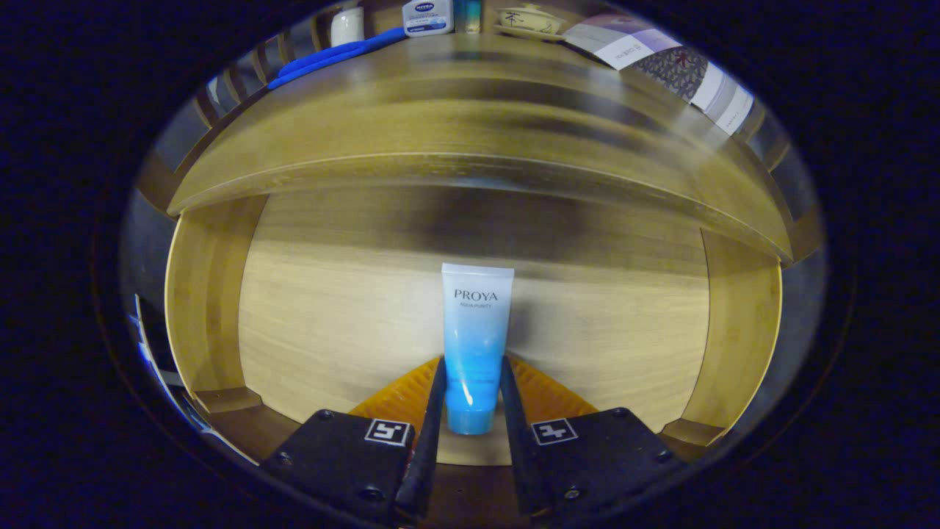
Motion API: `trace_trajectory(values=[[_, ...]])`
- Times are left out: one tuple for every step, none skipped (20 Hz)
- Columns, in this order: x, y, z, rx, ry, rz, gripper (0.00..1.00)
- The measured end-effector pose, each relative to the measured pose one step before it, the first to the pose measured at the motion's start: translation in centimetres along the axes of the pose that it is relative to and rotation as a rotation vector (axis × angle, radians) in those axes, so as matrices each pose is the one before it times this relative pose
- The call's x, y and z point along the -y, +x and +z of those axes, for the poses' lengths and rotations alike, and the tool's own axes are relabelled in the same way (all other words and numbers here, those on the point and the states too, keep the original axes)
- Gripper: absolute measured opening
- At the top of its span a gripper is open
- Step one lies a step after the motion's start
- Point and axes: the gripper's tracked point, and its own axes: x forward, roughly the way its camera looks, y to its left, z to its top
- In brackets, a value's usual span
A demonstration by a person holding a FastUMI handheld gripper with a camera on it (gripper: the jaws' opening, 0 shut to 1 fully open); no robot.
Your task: Pull open the drawer, take out the items inside it, and place them on the countertop above the cabinet.
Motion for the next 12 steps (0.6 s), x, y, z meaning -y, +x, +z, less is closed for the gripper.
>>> trace_trajectory(values=[[-0.015,-0.074,0.097,0.007,-0.00292,0.00166,0.46],[-0.107,-0.112,0.002,0.01192,-0.00458,0.00786,0.44],[-0.103,-0.213,0.158,0.01392,-0.00083,0.01069,0.44],[0.021,-0.308,0.016,0.01201,-0.00187,0.00946,0.43],[-0.086,-0.495,-0.162,0.0084,0.00122,0.01306,0.43],[-0.086,-0.662,-0.274,0.00968,-0.00104,0.00969,0.43],[0.085,-0.668,-0.026,0.02181,-0.00477,0.00132,0.42],[0.106,-0.679,-0.126,0.01768,-0.00772,0.00275,0.42],[0.073,-0.753,-0.208,0.01266,-0.00322,0.00454,0.42],[0.149,-0.775,-0.227,0.01625,-0.00282,0.00276,0.42],[0.146,-0.835,-0.198,0.01007,-0.00389,0.00209,0.42],[0.286,-0.845,-0.054,0.0148,0.00303,-0.00104,0.42]])
